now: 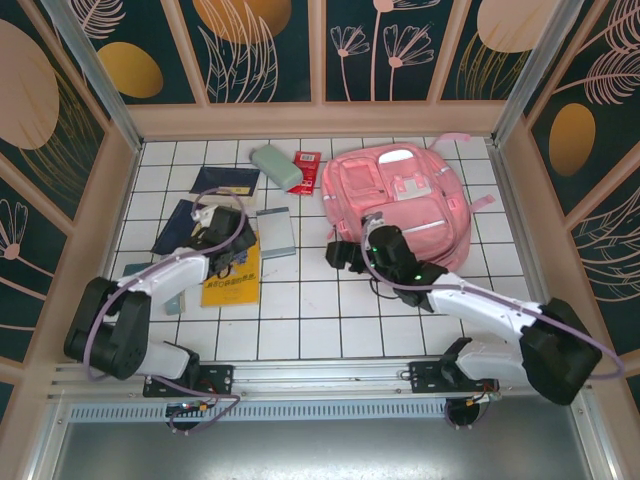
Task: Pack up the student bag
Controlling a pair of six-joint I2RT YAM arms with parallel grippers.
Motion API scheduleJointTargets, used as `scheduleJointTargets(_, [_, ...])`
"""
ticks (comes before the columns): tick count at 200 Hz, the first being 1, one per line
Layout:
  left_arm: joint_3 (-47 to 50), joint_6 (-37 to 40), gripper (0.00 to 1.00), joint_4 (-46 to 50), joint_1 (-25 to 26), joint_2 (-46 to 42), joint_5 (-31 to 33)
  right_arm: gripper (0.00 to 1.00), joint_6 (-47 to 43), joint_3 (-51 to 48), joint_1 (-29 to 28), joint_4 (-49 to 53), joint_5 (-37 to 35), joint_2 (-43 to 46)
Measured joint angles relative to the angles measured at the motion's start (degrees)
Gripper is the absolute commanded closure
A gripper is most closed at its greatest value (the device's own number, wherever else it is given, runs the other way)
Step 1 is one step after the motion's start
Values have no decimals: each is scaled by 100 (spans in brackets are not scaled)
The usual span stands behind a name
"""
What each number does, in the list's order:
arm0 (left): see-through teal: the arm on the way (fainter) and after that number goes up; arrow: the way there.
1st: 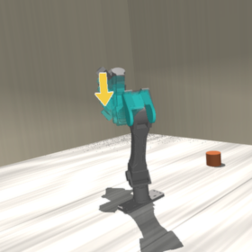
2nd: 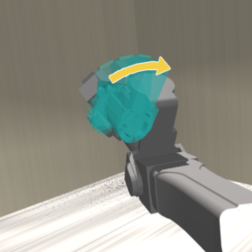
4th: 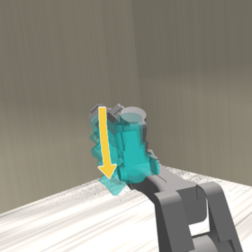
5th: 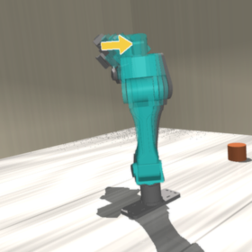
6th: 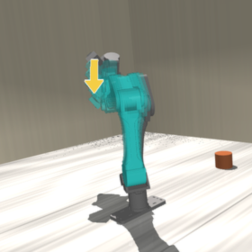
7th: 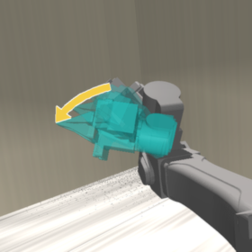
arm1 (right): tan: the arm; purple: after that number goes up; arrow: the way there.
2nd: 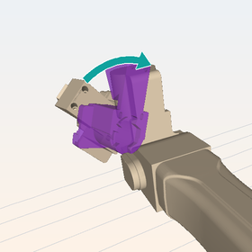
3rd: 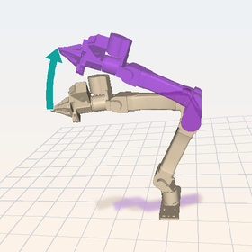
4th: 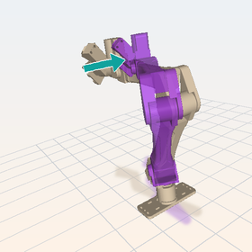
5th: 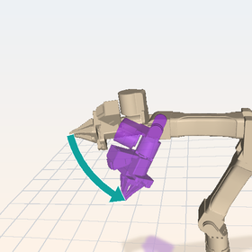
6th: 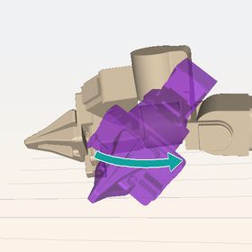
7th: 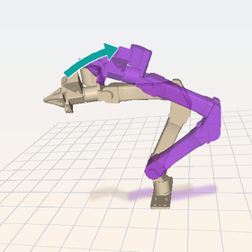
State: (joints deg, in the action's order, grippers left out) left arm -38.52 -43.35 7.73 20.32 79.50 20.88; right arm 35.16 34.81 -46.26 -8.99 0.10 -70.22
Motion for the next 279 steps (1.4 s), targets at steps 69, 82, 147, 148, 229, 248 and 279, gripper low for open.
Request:
scheduleJointTargets(69, [1491, -551, 1, -96, -525, -1080, -367, 44, 254, 1375, -999, -656, 107, -2393])
scheduleJointTargets(82, [1602, -584, 1, -199, -575, -1051, -516, 45, 289, 1622, -1088, -673, 109, -2723])
scheduleJointTargets(147, [2109, -525, 11, -1399, -739, -1141, -933, 53, 431, 2111, -1137, -599, 105, -3488])
scheduleJointTargets(148, [2118, -522, 11, -1419, -741, -1145, -944, 54, 431, 2114, -1137, -597, 105, -3493])
scheduleJointTargets(229, [2581, -610, 13, -2885, -404, -1279, -2723, 60, 422, 2811, -1073, -389, 175, -4201])
scheduleJointTargets(248, [2583, -649, 12, -2855, -304, -1311, -2905, 64, 424, 2999, -1069, -278, 146, -4363])
scheduleJointTargets(279, [2570, -649, 12, -2747, -282, -1353, -2898, 63, 420, 3224, -1064, -70, 37, -4472])
